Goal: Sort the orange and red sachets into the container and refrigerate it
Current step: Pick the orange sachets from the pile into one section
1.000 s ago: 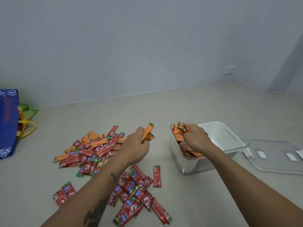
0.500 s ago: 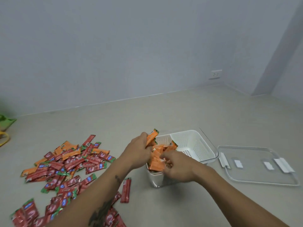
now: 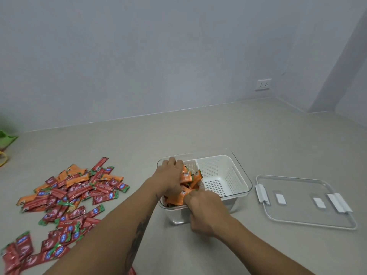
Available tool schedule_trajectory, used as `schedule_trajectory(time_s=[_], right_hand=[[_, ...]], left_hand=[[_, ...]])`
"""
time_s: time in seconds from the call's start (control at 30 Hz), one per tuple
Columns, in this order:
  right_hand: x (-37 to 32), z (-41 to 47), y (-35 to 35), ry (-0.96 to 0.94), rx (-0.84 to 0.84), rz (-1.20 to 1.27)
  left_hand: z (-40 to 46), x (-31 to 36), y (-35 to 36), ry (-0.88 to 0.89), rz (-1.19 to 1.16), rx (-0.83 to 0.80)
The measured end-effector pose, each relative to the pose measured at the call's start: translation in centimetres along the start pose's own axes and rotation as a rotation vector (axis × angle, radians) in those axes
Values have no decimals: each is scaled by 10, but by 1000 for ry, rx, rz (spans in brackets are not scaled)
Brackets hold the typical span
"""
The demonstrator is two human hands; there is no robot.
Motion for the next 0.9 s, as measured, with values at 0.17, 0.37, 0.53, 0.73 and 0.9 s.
schedule_trajectory(time_s=[0.17,0.37,0.53,0.73,0.9], right_hand=[[1,0,4,-3,33,16],[0,-2,4,-13,78,47],[0,-1,11,-18,120,45],[0,0,15,4,137,46],[3,-2,19,-2,157,50]], left_hand=[[3,16,-9,69,-158,82],[7,19,-3,59,-278,77],[7,21,11,55,-329,104],[3,10,7,88,-220,235],[-11,-7,-10,143,-24,302]])
Point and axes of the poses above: each hand's wrist, its own z-axis towards the middle knuckle, its own y-axis out of the palm, x = y × z, the point moved 1 cm from there along z, towards the middle knuckle, and after that the axes turned 6 degrees about y, right-handed, at the moved point
